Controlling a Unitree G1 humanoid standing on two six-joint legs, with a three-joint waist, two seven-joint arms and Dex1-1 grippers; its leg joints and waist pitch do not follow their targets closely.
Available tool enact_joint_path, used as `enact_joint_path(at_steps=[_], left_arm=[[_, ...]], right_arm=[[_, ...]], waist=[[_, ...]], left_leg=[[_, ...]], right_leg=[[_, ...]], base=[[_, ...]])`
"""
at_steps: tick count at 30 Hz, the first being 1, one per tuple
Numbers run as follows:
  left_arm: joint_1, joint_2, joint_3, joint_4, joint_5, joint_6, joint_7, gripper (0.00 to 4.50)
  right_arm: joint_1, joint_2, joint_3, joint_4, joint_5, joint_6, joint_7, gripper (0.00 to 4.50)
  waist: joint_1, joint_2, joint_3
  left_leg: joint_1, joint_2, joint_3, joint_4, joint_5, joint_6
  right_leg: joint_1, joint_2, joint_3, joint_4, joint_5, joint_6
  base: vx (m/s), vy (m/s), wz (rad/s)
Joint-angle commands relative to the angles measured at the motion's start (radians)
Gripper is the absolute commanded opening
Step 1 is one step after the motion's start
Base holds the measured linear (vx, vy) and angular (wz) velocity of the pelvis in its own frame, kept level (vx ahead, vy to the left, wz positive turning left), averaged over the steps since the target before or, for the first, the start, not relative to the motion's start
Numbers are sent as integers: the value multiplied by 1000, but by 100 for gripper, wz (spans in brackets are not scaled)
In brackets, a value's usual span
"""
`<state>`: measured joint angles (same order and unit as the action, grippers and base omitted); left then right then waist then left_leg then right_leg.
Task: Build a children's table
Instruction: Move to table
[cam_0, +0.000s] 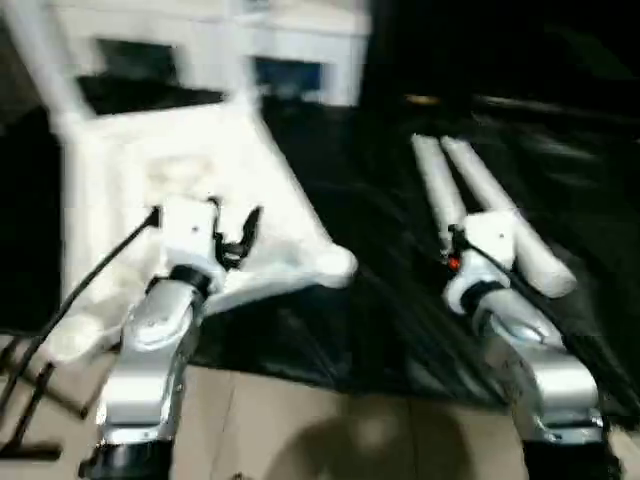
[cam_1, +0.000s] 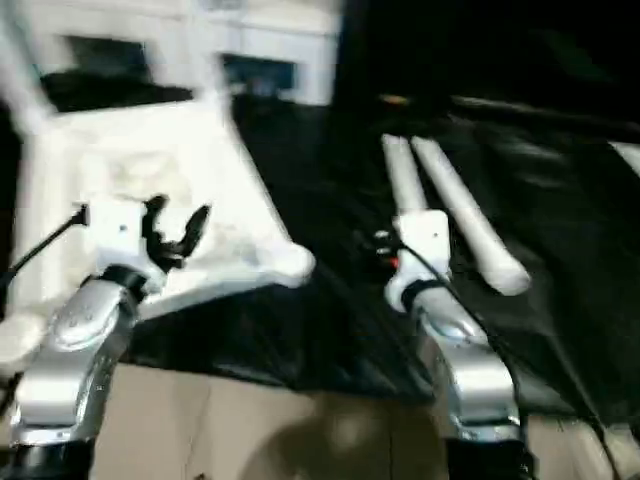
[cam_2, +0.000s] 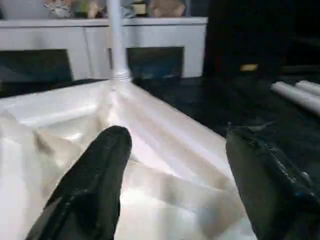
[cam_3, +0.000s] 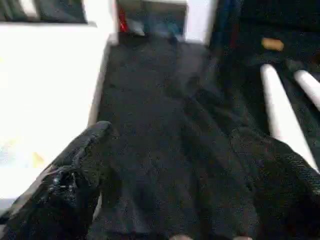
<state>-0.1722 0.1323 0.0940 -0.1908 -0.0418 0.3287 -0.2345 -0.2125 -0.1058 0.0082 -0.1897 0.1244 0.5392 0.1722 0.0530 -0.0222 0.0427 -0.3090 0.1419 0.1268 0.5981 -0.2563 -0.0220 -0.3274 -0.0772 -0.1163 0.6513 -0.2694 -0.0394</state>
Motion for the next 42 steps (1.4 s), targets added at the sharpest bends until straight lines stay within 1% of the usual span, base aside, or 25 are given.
enact_joint_path(at_steps=[1, 2, 3, 4, 5, 6, 7, 8, 9, 10, 11, 12, 13, 14, 15, 16, 17, 18, 19, 20, 22, 24, 27, 36, 42], left_arm=[[-14, -16, -29, -13, -2, 5, -5, 376], [-15, -16, -30, -12, -3, 4, -6, 379], [-17, -15, -32, -7, -3, 3, -4, 386], [-18, -15, -32, -5, -4, 3, -4, 413], [-20, -15, -33, -2, -5, 2, -4, 413], [-21, -14, -33, 0, -6, 1, -7, 421], [-22, -13, -33, 1, -9, 1, -7, 424], [-23, -11, -34, 2, -12, 1, -7, 424], [-24, -10, -35, 3, -13, 0, -8, 438], [-25, -9, -36, 4, -13, 0, -9, 438], [-26, -8, -37, 5, -14, 0, -10, 446], [-26, -12, -36, 6, -24, -6, -15, 446], [-25, -10, -39, 5, -25, -3, -20, 446], [-24, -4, -47, 3, -24, 7, -28, 446], [-22, 6, -60, 1, -16, 23, -38, 446], [-21, 10, -64, 2, -14, 26, -42, 446], [-18, 20, -75, 0, -20, 19, -68, 446], [-14, 37, -90, -1, -23, 13, -102, 446], [-11, 51, -99, -4, -32, 12, -134, 446], [-9, 62, -106, -5, -37, 13, -156, 446], [-9, 96, -119, -13, -53, 37, -199, 446], [-9, 131, -133, -24, -66, 62, -242, 446], [-11, 176, -152, -47, -89, 103, -308, 446], [-61, 248, -172, -98, -155, 206, -404, 446], [-69, 271, -179, -120, -177, 239, -438, 446]], right_arm=[[5, -26, -30, 3, -14, -7, -22, 446], [6, -26, -29, 5, -11, -7, -19, 449], [8, -27, -27, 5, -22, 1, -31, 450], [8, -28, -27, 7, -26, 3, -35, 450], [9, -22, -32, 10, -26, 8, -44, 450], [9, -17, -37, 9, -20, 19, -48, 450], [9, -10, -43, 8, -11, 24, -48, 450], [9, -6, -47, 7, -6, 27, -48, 450], [8, -7, -45, 6, -10, 22, -49, 450], [8, -9, -43, 6, -14, 19, -50, 450], [6, -7, -43, 6, -12, 17, -49, 450], [1, -8, -40, 5, -21, 18, -55, 450], [-3, -9, -41, 7, -23, 22, -58, 450], [-13, -10, -44, 10, -25, 29, -64, 450], [-27, -12, -49, 17, -27, 43, -72, 450], [-32, -14, -51, 19, -28, 49, -75, 450], [-46, -27, -48, 27, -40, 85, -80, 450], [-64, -46, -43, 40, -46, 119, -77, 450], [-81, -59, -44, 51, -47, 150, -75, 450], [-94, -67, -46, 59, -46, 170, -73, 450], [-125, -89, -48, 87, -46, 190, -52, 450], [-161, -105, -56, 124, -37, 213, -32, 450], [-217, -127, -56, 205, -5, 224, 18, 450], [-427, -173, -47, 546, -88, 197, -21, 450], [-480, -168, -97, 663, -9, 325, 38, 450]], waist=[[-35, 16, -55], [-32, 11, -47], [-17, -31, -40], [1, -50, -32], [40, -48, -50], [49, -44, -53], [48, -31, -46], [54, -25, -34], [47, 18, -31], [5, 54, -31], [-12, 41, -41], [-6, 20, -53], [-21, 44, -49], [-26, 12, -64], [-14, -39, -71], [2, -39, -68], [9, -51, -89], [17, -48, -97], [16, -40, -92], [12, -16, -86], [4, -8, -78], [8, -2, -59], [14, -2, -45], [21, -9, -43], [22, -8, -49]], left_leg=[[150, 194, -129, -82, 111, 390], [134, 176, -107, -83, 106, 402], [43, 26, 7, -63, -77, 294], [2, -13, 29, -24, -133, 245], [-49, -15, 4, 81, -98, 173], [-97, -2, -18, 114, -30, 108], [-84, 0, -18, 109, -28, 51], [-97, 17, -25, 86, 6, -3], [-26, 44, -2, -21, 12, -108], [67, 127, -54, -104, -37, -150], [128, 191, -87, -124, -89, -111], [131, 198, -138, -117, -93, 56], [116, 171, -128, -106, -7, 153], [125, 120, -89, -35, 232, 307], [2, 0, -9, 22, 361, 280], [-41, -28, 0, 34, 367, 248], [-88, -5, -23, 30, 365, 171], [-96, -12, -13, 19, 417, 94], [-94, -12, -11, 11, 413, 63], [-73, 1, -9, 8, 414, 6], [-38, 27, -5, 2, 398, -40], [-27, 47, -5, -28, 225, -106], [-16, 60, 8, -49, 12, -120], [-30, 60, 22, -59, -64, -114], [-35, 60, 23, -56, -23, -102]], right_leg=[[-118, -42, 47, 31, -70, 20], [-121, -47, 61, 26, -38, 22], [-18, -62, 108, -87, 11, -27], [31, -91, 160, -137, -150, -78], [116, -190, 247, -177, -362, -177], [144, -182, 243, -160, -309, -257], [132, -153, 260, -159, -277, -303], [133, -119, 241, -154, -180, -364], [73, -4, 196, -129, -165, -268], [-34, 67, 114, -21, -162, -91], [-72, 29, 105, 14, -169, -46], [-87, -14, 81, 63, -83, 17], [-97, -20, 74, 54, -24, 29], [-132, -47, 88, 10, 144, 12], [-26, -61, 136, -41, 388, -15], [8, -85, 171, -41, 519, -52], [66, -106, 191, -4, 888, -107], [79, -47, 176, 32, 1248, -116], [73, -27, 166, 34, 1290, -115], [51, -3, 149, 23, 1178, -114], [25, 8, 142, 0, 894, -127], [14, -12, 140, -35, 492, -147], [6, -28, 144, -56, 187, -172], [-6, -35, 142, -75, -38, -147], [-8, -33, 140, -68, 34, -150]], base=[[174, -12, 13], [134, -48, 10], [110, -90, 10], [110, -90, 10], [132, -86, 12], [142, -51, 5], [142, -51, 5], [124, -11, -15], [130, 51, -37], [130, 51, -37], [145, 25, -54], [135, -35, -47], [135, -35, -47], [140, -37, -15], [102, -27, 8], [102, -27, 8], [74, -22, 8], [64, -19, 6], [64, -19, 6], [0, 0, 0], [0, 0, 0], [-56, -22, 6], [-39, -14, 5], [-60, -14, 2], [0, 0, 0]])
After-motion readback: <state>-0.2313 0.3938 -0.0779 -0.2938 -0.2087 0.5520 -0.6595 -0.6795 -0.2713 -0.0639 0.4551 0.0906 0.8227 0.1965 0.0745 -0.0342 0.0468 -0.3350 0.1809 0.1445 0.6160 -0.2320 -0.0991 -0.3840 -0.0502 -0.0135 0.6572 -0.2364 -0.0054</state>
